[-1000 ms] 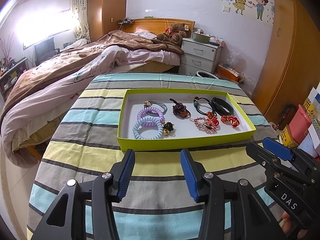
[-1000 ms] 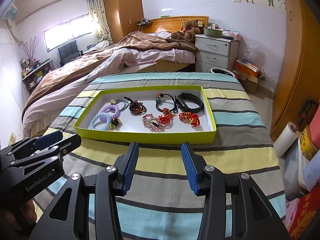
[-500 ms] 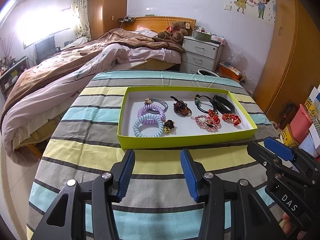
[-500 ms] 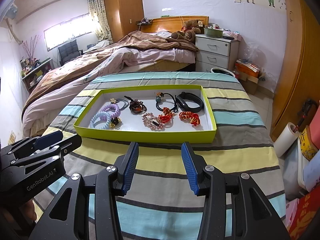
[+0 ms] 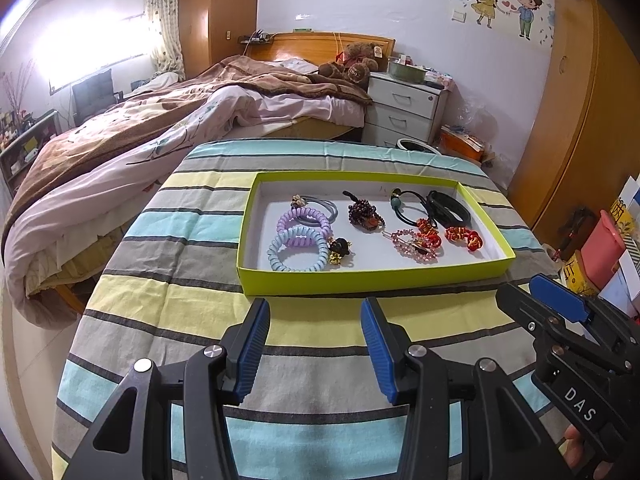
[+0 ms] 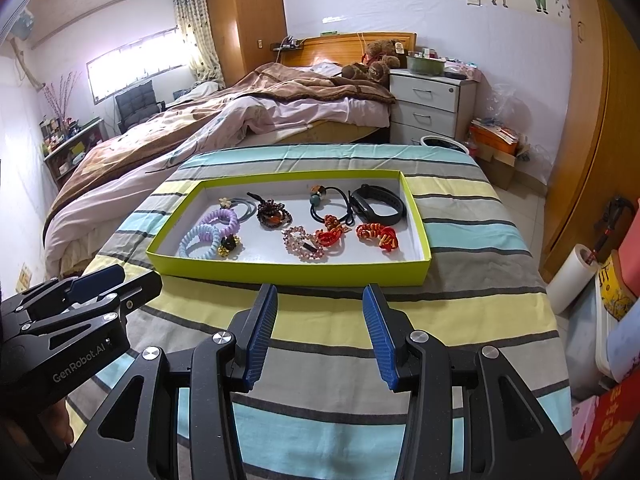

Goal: Organize jewelry

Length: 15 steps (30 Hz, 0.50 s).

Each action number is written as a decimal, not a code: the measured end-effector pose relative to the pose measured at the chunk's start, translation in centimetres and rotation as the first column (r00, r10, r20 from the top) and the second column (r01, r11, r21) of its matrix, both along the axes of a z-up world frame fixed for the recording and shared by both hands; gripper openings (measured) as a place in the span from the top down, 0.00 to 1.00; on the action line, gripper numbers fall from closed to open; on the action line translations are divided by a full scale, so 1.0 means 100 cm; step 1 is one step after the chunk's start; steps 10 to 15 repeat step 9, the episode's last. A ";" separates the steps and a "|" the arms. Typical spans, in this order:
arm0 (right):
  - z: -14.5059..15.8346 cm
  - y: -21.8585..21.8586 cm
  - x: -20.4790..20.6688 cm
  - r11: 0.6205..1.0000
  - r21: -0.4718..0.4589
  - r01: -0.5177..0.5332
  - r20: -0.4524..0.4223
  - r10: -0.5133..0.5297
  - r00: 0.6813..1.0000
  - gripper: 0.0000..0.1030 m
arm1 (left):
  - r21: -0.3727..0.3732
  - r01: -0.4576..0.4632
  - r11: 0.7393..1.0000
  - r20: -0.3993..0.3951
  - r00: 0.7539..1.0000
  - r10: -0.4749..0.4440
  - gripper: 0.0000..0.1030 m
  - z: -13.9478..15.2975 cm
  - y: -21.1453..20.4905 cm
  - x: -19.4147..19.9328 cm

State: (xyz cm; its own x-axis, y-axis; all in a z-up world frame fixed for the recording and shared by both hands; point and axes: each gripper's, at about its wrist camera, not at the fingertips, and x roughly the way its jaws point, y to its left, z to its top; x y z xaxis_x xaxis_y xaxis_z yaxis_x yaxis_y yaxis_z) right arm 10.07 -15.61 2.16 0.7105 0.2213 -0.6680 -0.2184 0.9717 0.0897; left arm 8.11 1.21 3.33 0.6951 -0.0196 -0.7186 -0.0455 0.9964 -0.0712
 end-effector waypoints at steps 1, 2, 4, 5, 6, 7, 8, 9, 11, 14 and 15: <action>0.000 0.000 0.000 1.000 0.000 0.000 0.000 0.000 1.000 0.56 | 0.000 0.002 1.000 -0.001 1.000 -0.002 0.54 0.000 -0.001 0.000; 0.000 0.000 0.000 1.000 0.000 0.001 0.000 -0.001 1.000 0.56 | 0.000 0.002 1.000 -0.003 1.000 -0.002 0.54 -0.001 0.000 0.000; 0.000 0.000 0.000 1.000 0.000 -0.001 0.001 0.001 1.000 0.56 | 0.000 0.001 1.000 -0.005 1.000 -0.001 0.54 -0.001 0.000 0.001; 0.000 0.000 0.000 1.000 -0.001 0.001 0.001 -0.001 1.000 0.56 | 0.000 0.000 1.000 -0.005 1.000 0.000 0.54 -0.001 0.000 0.001; 0.000 0.000 0.000 1.000 -0.001 0.001 0.001 -0.001 1.000 0.56 | 0.001 -0.001 1.000 -0.007 1.000 0.001 0.54 -0.001 0.000 0.001; 0.000 0.000 0.000 1.000 0.000 0.000 0.001 0.000 1.000 0.56 | 0.000 -0.001 1.000 -0.007 1.000 0.001 0.54 -0.001 0.000 0.001; 0.000 0.000 0.000 1.000 0.000 0.000 0.001 0.000 1.000 0.56 | 0.000 -0.002 1.000 -0.005 1.000 0.002 0.54 -0.001 0.000 0.001; 0.001 0.000 0.001 1.000 0.000 0.000 0.001 0.000 1.000 0.56 | 0.000 -0.003 1.000 -0.006 1.000 0.003 0.54 -0.001 0.000 0.002; 0.001 0.000 0.001 1.000 0.000 0.000 0.001 0.000 1.000 0.56 | 0.000 -0.003 1.000 -0.006 1.000 0.003 0.54 -0.001 0.000 0.002; 0.001 0.000 0.001 1.000 0.000 0.000 0.001 0.000 1.000 0.56 | 0.000 -0.003 1.000 -0.006 1.000 0.003 0.54 -0.001 0.000 0.002; 0.001 0.000 0.001 1.000 0.000 0.000 0.001 0.000 1.000 0.56 | 0.000 -0.003 1.000 -0.006 1.000 0.003 0.54 -0.001 0.000 0.002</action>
